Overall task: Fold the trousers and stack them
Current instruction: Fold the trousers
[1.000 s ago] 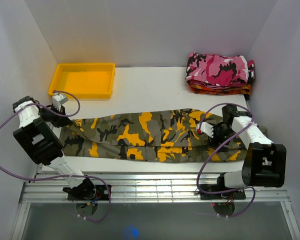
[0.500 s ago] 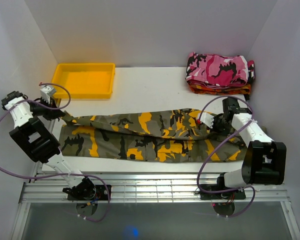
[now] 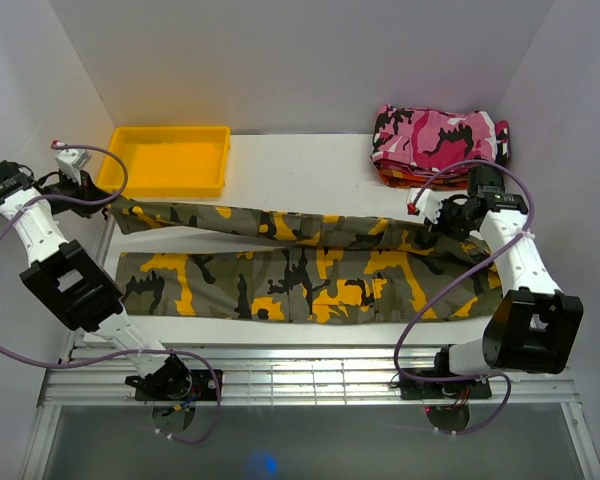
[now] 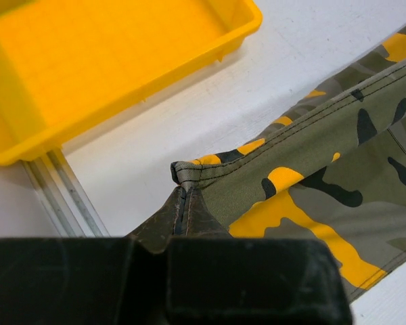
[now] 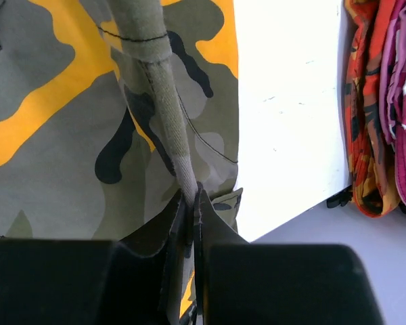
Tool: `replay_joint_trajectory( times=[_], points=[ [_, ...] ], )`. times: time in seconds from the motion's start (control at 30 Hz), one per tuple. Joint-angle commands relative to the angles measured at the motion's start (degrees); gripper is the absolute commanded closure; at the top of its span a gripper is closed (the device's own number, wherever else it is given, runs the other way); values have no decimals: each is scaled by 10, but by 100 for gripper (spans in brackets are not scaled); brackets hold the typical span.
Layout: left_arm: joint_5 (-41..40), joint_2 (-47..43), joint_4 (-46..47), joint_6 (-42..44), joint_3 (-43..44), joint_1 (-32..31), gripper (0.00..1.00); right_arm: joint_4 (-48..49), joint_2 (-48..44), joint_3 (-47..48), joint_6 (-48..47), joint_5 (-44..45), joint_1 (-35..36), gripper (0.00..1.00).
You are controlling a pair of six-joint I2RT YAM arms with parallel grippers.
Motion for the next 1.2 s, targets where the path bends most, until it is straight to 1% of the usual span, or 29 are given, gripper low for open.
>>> replay_joint_trajectory(
  times=[0.0, 0.03, 0.1, 0.37, 0.47, 0.67, 0.83, 0.93, 0.97, 1.03, 1.07, 1.13, 1.17],
  points=[
    [23, -58, 83, -12, -6, 33, 100, -32, -25, 31, -10, 0, -20, 92],
    [40, -60, 89, -24, -8, 40, 100, -35, -29, 34, -12, -3, -24, 92],
    [47, -66, 96, -27, -13, 53, 100, -36, -38, 39, -15, -13, -32, 92],
    [81, -96, 113, -14, -47, 84, 100, -46, -41, 66, -22, -35, -67, 92],
    [90, -109, 111, 2, -59, 95, 100, -69, -39, 80, -31, -51, -82, 92],
    [111, -122, 100, 37, -86, 121, 100, -96, -73, 34, -74, -57, -90, 92],
    [98, -119, 59, 116, -119, 122, 100, -113, -93, -48, -108, -53, -88, 92],
    [88, -118, 39, 153, -144, 125, 100, -102, -105, -102, -128, -31, -89, 92],
    [83, -118, 26, 181, -161, 131, 100, -101, -114, -115, -133, -27, -89, 92],
    [75, -122, 15, 212, -181, 142, 100, -100, -124, -146, -145, -23, -88, 92],
    [67, -124, -5, 256, -193, 147, 100, -99, -132, -154, -145, -24, -87, 92],
    [55, -126, -36, 313, -226, 160, 100, -94, -136, -171, -149, -18, -86, 92],
    [47, -126, -70, 348, -238, 173, 100, -94, -137, -188, -155, -15, -86, 92]
  ],
)
